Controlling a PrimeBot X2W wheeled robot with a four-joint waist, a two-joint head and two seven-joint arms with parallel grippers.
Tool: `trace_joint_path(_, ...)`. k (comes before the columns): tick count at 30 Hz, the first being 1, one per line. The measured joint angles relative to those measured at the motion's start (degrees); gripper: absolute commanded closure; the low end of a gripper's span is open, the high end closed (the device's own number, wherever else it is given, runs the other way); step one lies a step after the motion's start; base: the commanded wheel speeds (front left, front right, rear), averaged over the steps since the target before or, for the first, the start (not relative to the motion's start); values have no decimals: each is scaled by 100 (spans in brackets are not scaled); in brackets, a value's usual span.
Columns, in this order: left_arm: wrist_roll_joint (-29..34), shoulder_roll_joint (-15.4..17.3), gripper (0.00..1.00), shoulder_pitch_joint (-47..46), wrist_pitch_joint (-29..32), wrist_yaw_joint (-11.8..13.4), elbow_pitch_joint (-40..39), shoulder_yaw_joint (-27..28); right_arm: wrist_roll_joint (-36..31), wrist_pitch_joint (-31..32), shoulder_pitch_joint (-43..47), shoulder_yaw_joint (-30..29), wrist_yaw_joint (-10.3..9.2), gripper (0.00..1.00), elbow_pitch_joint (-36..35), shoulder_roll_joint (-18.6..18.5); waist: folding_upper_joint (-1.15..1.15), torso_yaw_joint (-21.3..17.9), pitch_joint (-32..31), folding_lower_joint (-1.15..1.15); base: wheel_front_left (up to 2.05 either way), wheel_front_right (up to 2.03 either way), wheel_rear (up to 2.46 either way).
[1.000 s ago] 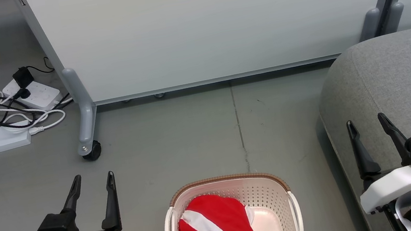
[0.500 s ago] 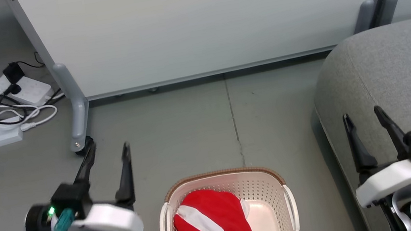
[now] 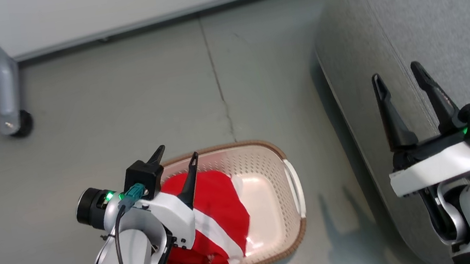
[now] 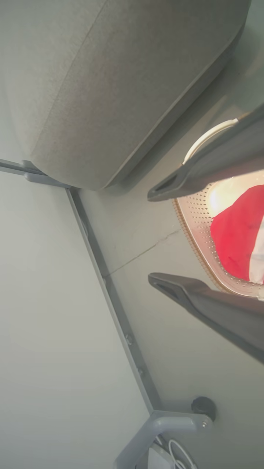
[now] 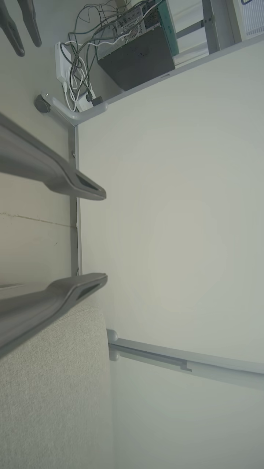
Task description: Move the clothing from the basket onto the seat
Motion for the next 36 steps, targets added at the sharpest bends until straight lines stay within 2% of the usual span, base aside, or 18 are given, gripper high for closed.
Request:
trace_joint_path(7, 245, -4, 0, -838, 277, -119, 1383, -485, 223, -186, -362, 148, 0, 0, -352, -4, 0, -410, 959, 0, 0, 0, 0)
trace_joint_path(16, 971, 509, 0, -1798, 606, -204, 2653, -1383, 680, -449, -821, 510, 0, 0, -559, -9, 0, -1012, 2372, 0, 0, 0, 0)
trace_joint_path(28, 1439, 1163, 0, -2466, 799, -237, 3219, -2089, 1154, -472, -1025, 624, 0, 0, -879, -8, 0, -1641, 3553, 0, 0, 0, 0)
trace_joint_path(29, 1450, 1185, 5, -2496, 848, -237, 3241, -2124, 1173, -474, -1045, 624, 0, 0, -904, -8, 0, -1677, 3608, 0, 0, 0, 0)
trace_joint_path(30, 1455, 1200, 44, -2531, 876, -237, 3262, -2159, 1182, -474, -1054, 623, 0, 0, -913, -9, 0, -1707, 3655, 0, 0, 0, 0)
trace_joint_path(32, 1485, 1222, 100, -2581, 900, -237, 3288, -2261, 1212, -474, -1055, 630, 0, 0, -915, -8, 0, -1749, 3721, 0, 0, 0, 0)
trace_joint_path(36, 1503, 1212, 100, -2599, 827, -238, 3315, -2421, 1212, -474, -1067, 620, 0, 0, -911, -7, 0, -1746, 3739, 0, 0, 0, 0)
